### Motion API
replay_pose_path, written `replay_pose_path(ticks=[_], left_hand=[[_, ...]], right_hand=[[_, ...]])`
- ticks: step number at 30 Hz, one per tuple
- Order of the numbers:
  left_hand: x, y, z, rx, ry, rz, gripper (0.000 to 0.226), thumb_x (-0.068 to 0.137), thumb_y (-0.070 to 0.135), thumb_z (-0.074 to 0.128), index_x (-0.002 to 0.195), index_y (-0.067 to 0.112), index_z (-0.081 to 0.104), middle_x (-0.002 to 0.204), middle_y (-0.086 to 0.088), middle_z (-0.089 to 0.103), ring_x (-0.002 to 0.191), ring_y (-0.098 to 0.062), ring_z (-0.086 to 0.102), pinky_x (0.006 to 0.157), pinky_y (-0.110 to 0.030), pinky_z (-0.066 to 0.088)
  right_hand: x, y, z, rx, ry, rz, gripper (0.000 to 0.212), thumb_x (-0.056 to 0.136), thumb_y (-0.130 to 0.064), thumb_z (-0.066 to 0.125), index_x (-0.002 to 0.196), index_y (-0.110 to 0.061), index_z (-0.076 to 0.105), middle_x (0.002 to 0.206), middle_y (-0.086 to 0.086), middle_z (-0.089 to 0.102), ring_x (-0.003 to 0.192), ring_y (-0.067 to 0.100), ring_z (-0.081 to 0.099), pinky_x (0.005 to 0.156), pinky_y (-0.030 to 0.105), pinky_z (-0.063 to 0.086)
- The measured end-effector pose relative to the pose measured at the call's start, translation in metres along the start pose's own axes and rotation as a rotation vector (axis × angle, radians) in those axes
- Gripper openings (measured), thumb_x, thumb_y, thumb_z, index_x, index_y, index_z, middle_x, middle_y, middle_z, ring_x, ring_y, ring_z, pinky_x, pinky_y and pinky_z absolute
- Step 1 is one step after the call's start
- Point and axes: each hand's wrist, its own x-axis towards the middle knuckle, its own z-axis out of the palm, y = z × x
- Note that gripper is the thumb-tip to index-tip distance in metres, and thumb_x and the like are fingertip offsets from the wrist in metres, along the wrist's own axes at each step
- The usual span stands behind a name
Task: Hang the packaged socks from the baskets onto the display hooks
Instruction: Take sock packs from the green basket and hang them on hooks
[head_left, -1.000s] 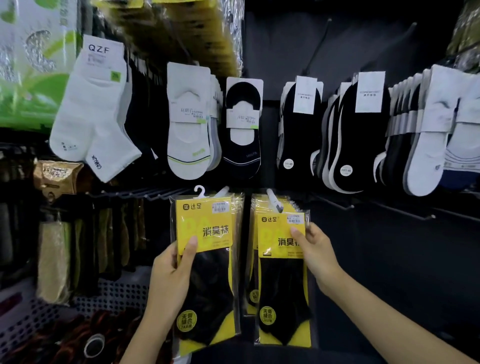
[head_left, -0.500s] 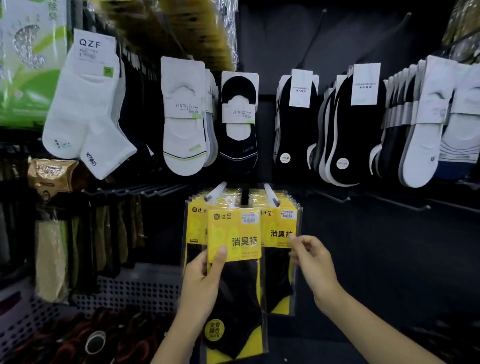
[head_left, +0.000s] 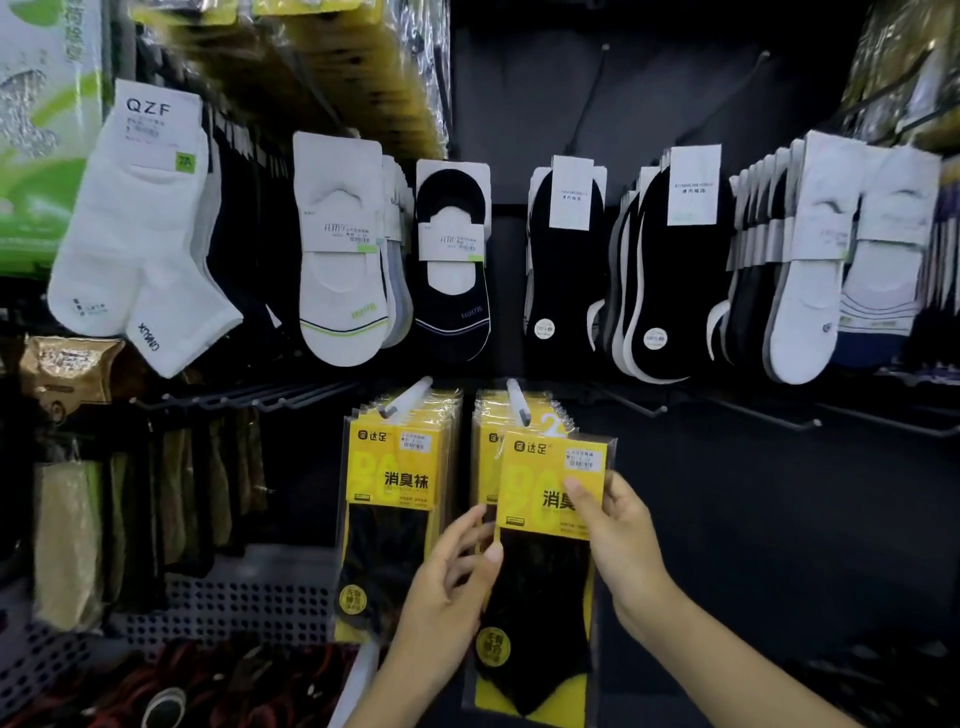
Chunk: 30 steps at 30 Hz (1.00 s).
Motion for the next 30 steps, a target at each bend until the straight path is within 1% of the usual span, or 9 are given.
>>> replay_pose_path(ticks=[3,7,9,12,17,21,24,26,30], left_hand=[[0.000,0.000,0.000,0.003,0.012,-0.006,0.056,0.074,0.061,0.052,0.127,0.052,0.038,0.128,0.026,0.051,0.108,0.015,0.054,0.078,-0.008,0.047],[0.000,-0.002,-0.001,-0.025,0.024,-0.035,0.068,0.070,0.062,0.053,0.134,0.047,0.034,0.128,0.030,0.047,0.115,0.007,0.052,0.075,-0.001,0.044],[0.000,-0.006,-0.001,-0.032,0.022,-0.058,0.076,0.068,0.061,0.054,0.139,0.041,0.033,0.131,0.027,0.045,0.119,0.001,0.051,0.082,-0.008,0.046],[-0.001,-0.018,0.000,-0.006,0.006,-0.114,0.074,0.074,0.056,0.053,0.142,0.038,0.031,0.134,0.024,0.043,0.120,0.001,0.048,0.092,-0.017,0.043],[-0.007,-0.051,0.000,0.033,-0.018,-0.226,0.065,0.083,0.050,0.053,0.143,0.039,0.028,0.136,0.022,0.037,0.125,-0.004,0.041,0.095,-0.022,0.037],[-0.028,-0.086,-0.001,0.094,-0.026,-0.331,0.060,0.092,0.039,0.055,0.145,0.032,0.029,0.142,0.016,0.037,0.125,-0.007,0.043,0.098,-0.025,0.040],[-0.055,-0.118,0.000,0.166,-0.046,-0.494,0.064,0.093,0.038,0.055,0.148,0.024,0.025,0.147,0.007,0.036,0.125,-0.012,0.044,0.103,-0.029,0.039],[-0.077,-0.139,0.003,0.220,-0.087,-0.597,0.065,0.093,0.039,0.056,0.148,0.021,0.025,0.147,0.005,0.037,0.125,-0.014,0.045,0.099,-0.025,0.039],[-0.131,-0.184,0.025,0.280,-0.239,-0.782,0.054,0.094,0.033,0.056,0.141,0.012,0.038,0.139,-0.004,0.048,0.122,-0.017,0.050,0.094,-0.021,0.043]], right_hand=[[0.010,-0.002,0.006,-0.093,-0.018,-0.030,0.011,0.093,-0.019,0.058,0.102,-0.020,0.062,0.098,-0.002,0.073,0.088,0.008,0.070,0.067,0.017,0.055],[0.025,0.005,0.015,-0.131,0.001,0.042,0.009,0.092,-0.017,0.060,0.100,-0.016,0.063,0.100,0.002,0.072,0.091,0.014,0.069,0.078,0.028,0.056],[0.032,0.011,0.017,-0.114,0.081,0.111,0.013,0.088,-0.021,0.066,0.096,-0.011,0.064,0.094,0.004,0.071,0.084,0.014,0.068,0.072,0.027,0.056],[0.037,0.022,0.015,-0.128,0.227,0.174,0.027,0.078,-0.031,0.076,0.089,-0.012,0.062,0.081,-0.003,0.065,0.071,0.006,0.059,0.053,0.017,0.043],[0.027,0.060,-0.007,-0.197,0.301,0.244,0.030,0.078,-0.026,0.076,0.096,-0.008,0.061,0.091,0.005,0.061,0.076,0.013,0.055,0.064,0.023,0.043],[-0.007,0.101,-0.042,-0.193,0.274,0.340,0.021,0.081,-0.020,0.074,0.094,-0.008,0.061,0.095,0.009,0.062,0.089,0.020,0.059,0.085,0.035,0.052],[-0.047,0.132,-0.074,-0.202,0.223,0.441,0.018,0.083,-0.018,0.072,0.093,-0.006,0.062,0.090,0.009,0.063,0.082,0.018,0.061,0.075,0.030,0.052],[-0.075,0.154,-0.095,-0.212,0.186,0.536,0.017,0.084,-0.018,0.071,0.093,-0.006,0.063,0.089,0.010,0.065,0.081,0.019,0.063,0.069,0.026,0.052],[-0.140,0.205,-0.132,-0.276,0.062,0.796,0.015,0.086,-0.018,0.069,0.092,-0.005,0.065,0.085,0.009,0.068,0.079,0.019,0.066,0.064,0.024,0.053]])
